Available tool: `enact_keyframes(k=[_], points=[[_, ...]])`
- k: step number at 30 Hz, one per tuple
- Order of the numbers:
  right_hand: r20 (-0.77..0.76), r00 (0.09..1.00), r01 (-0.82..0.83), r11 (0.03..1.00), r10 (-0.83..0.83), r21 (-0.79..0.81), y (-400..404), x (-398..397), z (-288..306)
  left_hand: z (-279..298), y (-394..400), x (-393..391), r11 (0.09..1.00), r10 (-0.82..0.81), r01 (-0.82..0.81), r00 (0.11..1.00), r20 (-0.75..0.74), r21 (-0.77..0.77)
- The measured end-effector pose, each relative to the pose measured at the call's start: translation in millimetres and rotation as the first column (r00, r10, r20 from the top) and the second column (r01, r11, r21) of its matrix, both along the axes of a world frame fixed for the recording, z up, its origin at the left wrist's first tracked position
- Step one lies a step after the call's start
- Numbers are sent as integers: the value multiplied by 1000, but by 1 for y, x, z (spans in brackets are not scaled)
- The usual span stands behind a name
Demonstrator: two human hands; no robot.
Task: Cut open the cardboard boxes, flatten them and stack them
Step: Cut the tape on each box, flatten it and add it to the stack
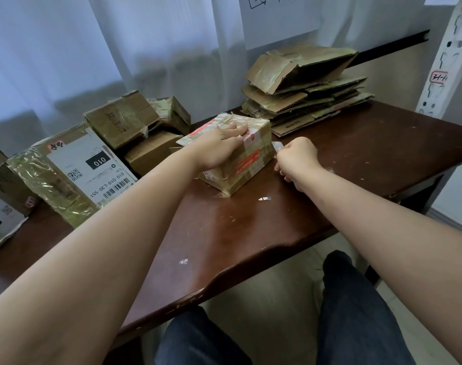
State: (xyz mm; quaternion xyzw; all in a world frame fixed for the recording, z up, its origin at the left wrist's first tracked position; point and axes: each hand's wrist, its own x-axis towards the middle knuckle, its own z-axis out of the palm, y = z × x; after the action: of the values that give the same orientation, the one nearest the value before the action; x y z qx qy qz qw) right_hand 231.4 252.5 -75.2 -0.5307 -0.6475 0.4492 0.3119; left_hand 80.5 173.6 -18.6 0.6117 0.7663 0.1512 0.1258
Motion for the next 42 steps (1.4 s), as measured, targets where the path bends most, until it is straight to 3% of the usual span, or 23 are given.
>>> enact_keyframes(k=[10, 15, 24, 32, 37, 39, 42], points=[[-119, 993, -26, 987, 7, -159, -12, -5, 10, 5, -1, 4, 999, -20, 20, 1000, 2, -37], [-124, 974, -201, 974, 188, -102, -47, -27, 8, 5, -2, 2, 999, -33, 33, 999, 17, -34], [-214, 926, -350, 921, 312, -170, -69, -14, 15, 7, -4, 0, 998, -45, 47, 999, 29, -45], [-191, 844, -531, 833, 502, -157, -78, 6, 19, 8, -8, 2, 997, -57, 56, 998, -19, -47], [7, 741, -659, 729, 672, -185, -56, 29, 24, 7, -14, -4, 996, -94, 94, 994, 47, 5], [54, 765, -624, 759, 642, -186, -44, 41, 22, 10, -16, -8, 992, -122, 122, 991, 56, 11], [-13, 892, -449, 885, 451, -122, -22, 55, 15, 19, -17, -13, 984, -177, 178, 983, 52, -21]])
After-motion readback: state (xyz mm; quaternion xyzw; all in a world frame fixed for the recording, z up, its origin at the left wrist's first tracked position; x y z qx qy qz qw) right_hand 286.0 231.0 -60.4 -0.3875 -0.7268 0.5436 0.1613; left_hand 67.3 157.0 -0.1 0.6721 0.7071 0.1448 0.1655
